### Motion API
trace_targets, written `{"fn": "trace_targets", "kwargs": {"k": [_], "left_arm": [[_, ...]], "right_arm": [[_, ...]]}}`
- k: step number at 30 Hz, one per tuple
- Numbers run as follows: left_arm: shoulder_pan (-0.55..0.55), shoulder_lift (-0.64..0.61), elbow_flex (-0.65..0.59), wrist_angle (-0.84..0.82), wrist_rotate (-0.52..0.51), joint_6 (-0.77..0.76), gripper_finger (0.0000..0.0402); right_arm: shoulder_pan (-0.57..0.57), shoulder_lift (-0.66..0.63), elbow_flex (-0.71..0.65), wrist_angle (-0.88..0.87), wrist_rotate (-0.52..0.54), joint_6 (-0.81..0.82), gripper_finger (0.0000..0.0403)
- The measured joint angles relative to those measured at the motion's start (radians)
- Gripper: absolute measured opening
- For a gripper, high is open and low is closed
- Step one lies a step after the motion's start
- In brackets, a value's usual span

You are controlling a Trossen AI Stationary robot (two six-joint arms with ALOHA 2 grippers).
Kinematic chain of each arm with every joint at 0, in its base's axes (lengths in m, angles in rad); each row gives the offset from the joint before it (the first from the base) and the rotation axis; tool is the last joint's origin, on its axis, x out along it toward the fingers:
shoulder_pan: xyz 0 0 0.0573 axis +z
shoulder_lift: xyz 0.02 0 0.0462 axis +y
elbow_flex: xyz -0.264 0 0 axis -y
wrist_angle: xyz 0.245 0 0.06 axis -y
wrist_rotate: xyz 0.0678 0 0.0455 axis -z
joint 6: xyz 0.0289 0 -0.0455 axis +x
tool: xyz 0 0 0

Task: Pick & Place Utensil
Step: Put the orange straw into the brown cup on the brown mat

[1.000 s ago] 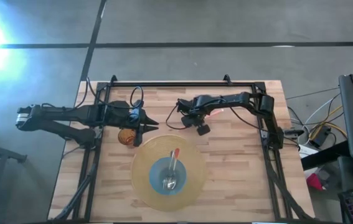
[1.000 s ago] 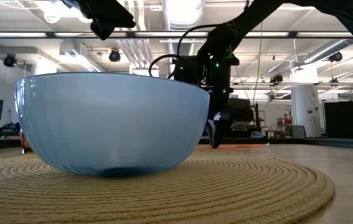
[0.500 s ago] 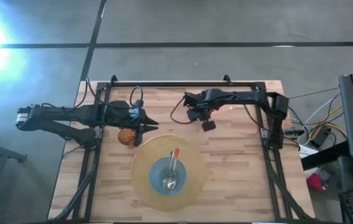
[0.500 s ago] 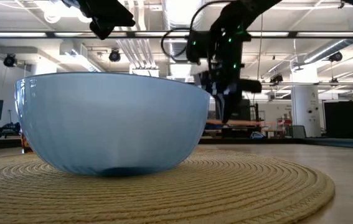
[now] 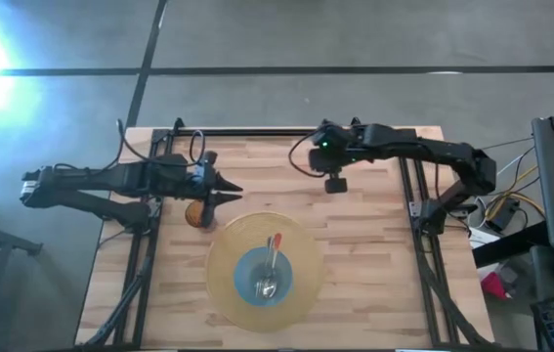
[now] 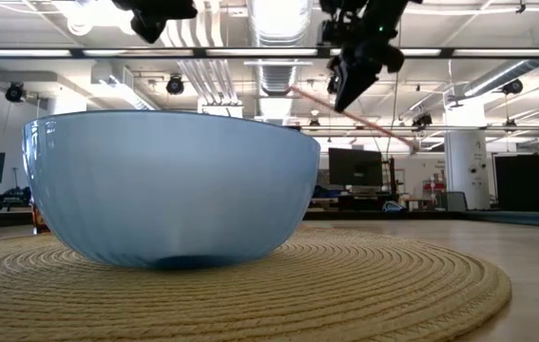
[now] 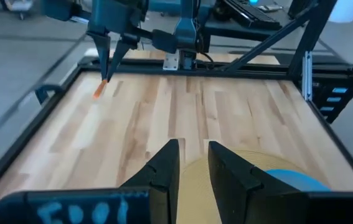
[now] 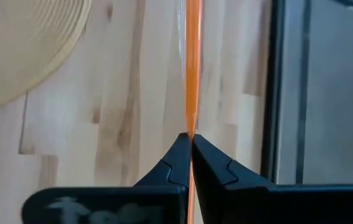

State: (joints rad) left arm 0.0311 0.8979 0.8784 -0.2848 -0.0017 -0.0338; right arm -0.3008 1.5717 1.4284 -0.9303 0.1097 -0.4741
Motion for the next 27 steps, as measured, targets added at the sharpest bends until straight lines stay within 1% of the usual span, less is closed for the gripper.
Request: {"fn": "trace_targets", "kwargs": {"k": [6, 9, 13, 17, 21, 27], "left_arm": [[0.0, -0.006, 0.0, 0.0, 0.0, 0.101, 0.0078], [0.0, -0.001, 0.0, 0.001, 0.014, 0.112, 0.0078], [0.0, 0.0, -0.028, 0.025, 0.044, 0.119, 0.0078], [-0.001, -0.002, -0.08, 0.137, 0.045, 0.115, 0.0078], [-0.001, -0.001, -0.13, 0.264, 0.045, 0.111, 0.0078], [0.0, 0.0, -0.175, 0.349, 0.045, 0.112, 0.0078]], "right_arm": [[0.008, -0.083, -0.001, 0.015, -0.003, 0.058, 0.0008], [0.024, -0.109, -0.011, 0.035, -0.012, 0.08, 0.0008], [0.046, -0.15, -0.041, 0.055, -0.06, 0.087, 0.0008], [0.066, -0.185, -0.091, 0.078, -0.066, 0.113, 0.0008], [0.081, -0.235, -0.16, 0.172, -0.07, 0.132, 0.0008], [0.092, -0.297, -0.272, 0.356, -0.135, 0.168, 0.0008]]}}
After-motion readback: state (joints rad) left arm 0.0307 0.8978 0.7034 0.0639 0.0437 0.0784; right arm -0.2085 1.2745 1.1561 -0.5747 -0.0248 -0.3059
